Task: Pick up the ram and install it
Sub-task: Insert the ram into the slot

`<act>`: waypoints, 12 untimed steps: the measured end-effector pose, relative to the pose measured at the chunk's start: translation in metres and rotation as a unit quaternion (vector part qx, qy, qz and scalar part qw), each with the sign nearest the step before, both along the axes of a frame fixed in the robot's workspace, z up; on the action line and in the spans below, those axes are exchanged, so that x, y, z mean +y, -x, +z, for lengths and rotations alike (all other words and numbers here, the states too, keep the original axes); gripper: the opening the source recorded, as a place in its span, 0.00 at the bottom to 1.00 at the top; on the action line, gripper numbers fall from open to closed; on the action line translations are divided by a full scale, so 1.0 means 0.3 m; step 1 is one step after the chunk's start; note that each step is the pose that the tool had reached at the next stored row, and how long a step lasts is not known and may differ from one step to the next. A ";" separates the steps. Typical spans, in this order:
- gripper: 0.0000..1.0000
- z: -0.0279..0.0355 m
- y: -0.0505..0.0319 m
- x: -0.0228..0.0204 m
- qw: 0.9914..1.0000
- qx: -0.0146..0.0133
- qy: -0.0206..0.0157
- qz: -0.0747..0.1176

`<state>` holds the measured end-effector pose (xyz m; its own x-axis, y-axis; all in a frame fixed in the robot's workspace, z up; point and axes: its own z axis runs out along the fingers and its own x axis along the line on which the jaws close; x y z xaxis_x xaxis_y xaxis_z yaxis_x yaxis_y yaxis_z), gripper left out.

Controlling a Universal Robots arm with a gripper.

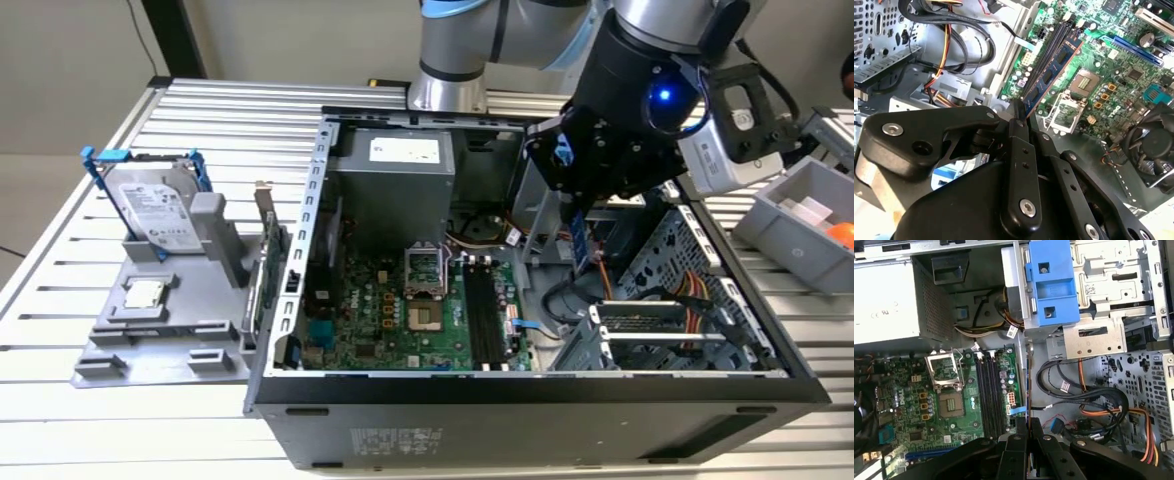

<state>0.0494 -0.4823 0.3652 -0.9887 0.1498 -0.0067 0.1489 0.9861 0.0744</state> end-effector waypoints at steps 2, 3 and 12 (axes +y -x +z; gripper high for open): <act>0.00 0.000 0.000 0.000 1.000 0.000 0.000 0.005; 0.00 -0.001 0.000 0.000 1.000 0.000 0.000 0.009; 0.00 -0.013 0.015 0.000 0.998 0.000 0.000 0.061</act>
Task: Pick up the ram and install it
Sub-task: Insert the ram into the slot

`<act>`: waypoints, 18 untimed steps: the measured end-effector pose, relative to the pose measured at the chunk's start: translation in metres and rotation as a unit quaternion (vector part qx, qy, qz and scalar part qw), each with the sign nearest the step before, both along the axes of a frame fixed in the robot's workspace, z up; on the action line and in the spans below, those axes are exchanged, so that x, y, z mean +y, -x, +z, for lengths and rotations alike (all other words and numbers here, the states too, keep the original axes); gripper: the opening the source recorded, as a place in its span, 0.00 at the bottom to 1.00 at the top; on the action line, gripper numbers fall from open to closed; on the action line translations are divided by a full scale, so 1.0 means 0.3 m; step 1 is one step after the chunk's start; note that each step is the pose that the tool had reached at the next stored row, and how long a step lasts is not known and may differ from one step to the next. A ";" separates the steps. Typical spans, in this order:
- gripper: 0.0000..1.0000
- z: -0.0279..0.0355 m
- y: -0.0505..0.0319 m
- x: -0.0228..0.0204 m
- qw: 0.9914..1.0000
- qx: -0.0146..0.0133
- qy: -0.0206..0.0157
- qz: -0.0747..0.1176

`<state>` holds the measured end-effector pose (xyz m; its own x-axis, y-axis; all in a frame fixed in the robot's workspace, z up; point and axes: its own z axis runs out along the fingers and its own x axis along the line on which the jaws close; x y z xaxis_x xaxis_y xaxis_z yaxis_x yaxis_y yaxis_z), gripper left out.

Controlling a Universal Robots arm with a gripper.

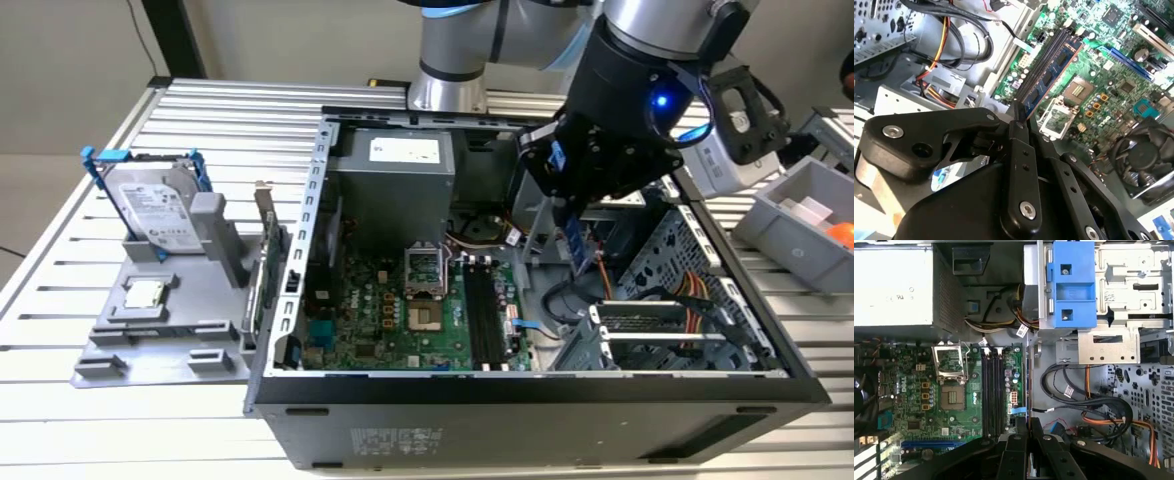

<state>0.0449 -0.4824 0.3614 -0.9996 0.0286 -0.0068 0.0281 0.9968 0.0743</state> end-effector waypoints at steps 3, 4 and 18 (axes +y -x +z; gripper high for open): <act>0.00 -0.005 0.004 0.000 1.000 0.000 0.000 0.010; 0.00 -0.006 0.004 0.000 1.000 0.000 0.000 0.013; 0.00 -0.017 0.005 0.000 1.000 0.000 0.000 0.015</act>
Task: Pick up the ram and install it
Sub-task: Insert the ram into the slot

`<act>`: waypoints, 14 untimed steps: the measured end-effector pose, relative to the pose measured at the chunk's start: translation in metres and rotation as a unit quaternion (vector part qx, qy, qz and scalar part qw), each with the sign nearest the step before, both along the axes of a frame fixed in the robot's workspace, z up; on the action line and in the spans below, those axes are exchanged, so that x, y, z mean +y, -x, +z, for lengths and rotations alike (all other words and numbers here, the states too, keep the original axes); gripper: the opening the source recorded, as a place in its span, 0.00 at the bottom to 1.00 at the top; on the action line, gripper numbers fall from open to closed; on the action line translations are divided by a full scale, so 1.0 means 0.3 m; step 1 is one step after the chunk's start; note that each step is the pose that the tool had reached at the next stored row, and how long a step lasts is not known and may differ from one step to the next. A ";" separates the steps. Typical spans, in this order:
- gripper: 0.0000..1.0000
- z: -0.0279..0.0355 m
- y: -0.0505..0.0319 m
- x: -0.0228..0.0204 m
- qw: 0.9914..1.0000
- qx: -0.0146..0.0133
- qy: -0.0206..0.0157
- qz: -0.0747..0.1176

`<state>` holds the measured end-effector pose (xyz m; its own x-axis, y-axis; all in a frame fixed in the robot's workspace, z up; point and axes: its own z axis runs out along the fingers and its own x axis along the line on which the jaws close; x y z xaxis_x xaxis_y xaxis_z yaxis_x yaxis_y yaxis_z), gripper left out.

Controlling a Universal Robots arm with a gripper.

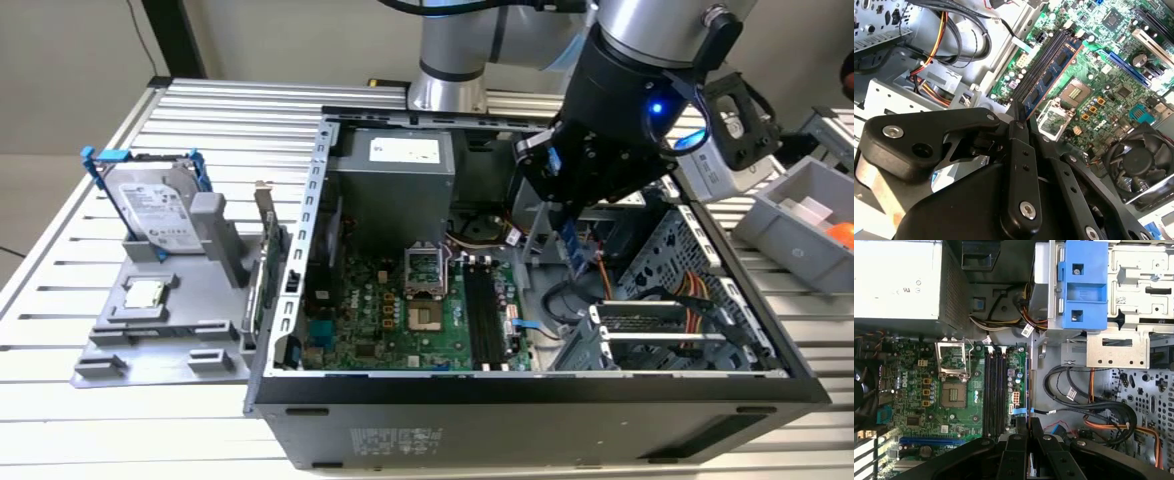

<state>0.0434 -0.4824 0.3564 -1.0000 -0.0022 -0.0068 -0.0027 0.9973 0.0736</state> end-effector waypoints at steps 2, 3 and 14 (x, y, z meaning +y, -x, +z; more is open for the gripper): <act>0.00 -0.007 0.000 0.000 1.000 0.000 0.000 0.000; 0.00 -0.010 0.000 0.000 1.000 0.000 0.000 0.000; 0.00 -0.051 0.000 0.000 1.000 0.003 0.001 0.000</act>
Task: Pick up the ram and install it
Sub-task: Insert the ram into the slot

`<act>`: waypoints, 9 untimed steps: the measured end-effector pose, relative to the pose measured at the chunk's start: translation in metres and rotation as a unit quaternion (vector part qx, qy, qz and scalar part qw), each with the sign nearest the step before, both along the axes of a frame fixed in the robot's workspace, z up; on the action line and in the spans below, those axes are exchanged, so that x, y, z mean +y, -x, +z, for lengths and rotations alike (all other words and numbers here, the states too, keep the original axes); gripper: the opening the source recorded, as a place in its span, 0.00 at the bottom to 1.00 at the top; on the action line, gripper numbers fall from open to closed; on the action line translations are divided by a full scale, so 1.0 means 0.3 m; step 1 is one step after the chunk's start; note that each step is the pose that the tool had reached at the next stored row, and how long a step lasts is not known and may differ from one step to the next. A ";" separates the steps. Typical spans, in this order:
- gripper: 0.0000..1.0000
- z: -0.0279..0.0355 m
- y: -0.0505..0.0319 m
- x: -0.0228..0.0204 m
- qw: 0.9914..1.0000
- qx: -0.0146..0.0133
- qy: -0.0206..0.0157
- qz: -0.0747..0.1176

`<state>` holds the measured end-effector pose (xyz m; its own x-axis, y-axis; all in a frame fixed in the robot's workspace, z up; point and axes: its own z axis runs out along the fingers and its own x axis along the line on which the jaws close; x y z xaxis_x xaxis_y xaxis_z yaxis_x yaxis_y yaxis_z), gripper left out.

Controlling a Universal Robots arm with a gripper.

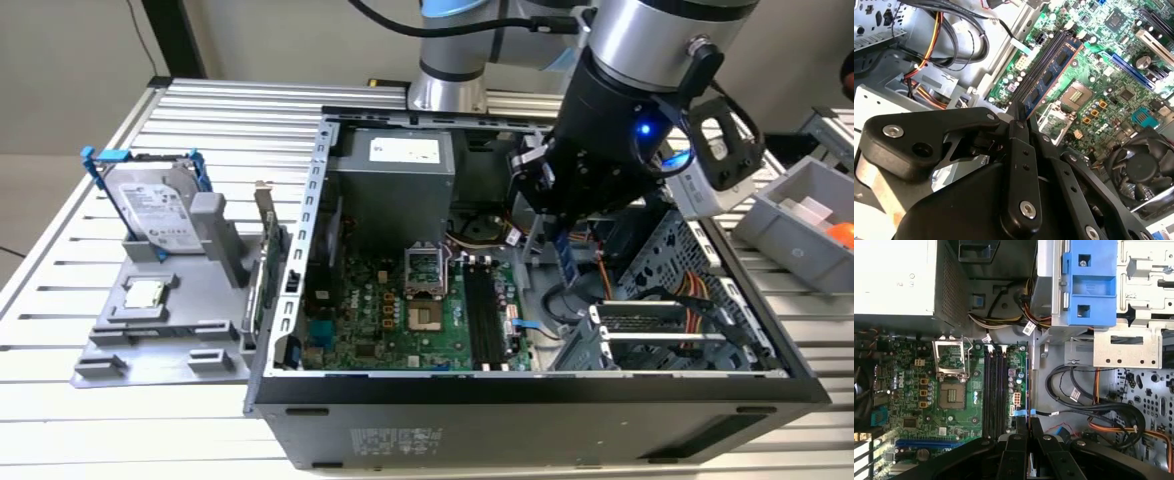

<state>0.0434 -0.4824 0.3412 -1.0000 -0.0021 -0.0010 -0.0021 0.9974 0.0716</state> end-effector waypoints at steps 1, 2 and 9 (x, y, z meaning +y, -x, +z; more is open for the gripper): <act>0.00 -0.005 0.000 0.000 1.000 0.000 0.000 0.000; 0.00 -0.010 0.000 0.000 1.000 0.000 0.000 0.000; 0.00 -0.050 0.000 0.000 1.000 0.002 0.000 0.002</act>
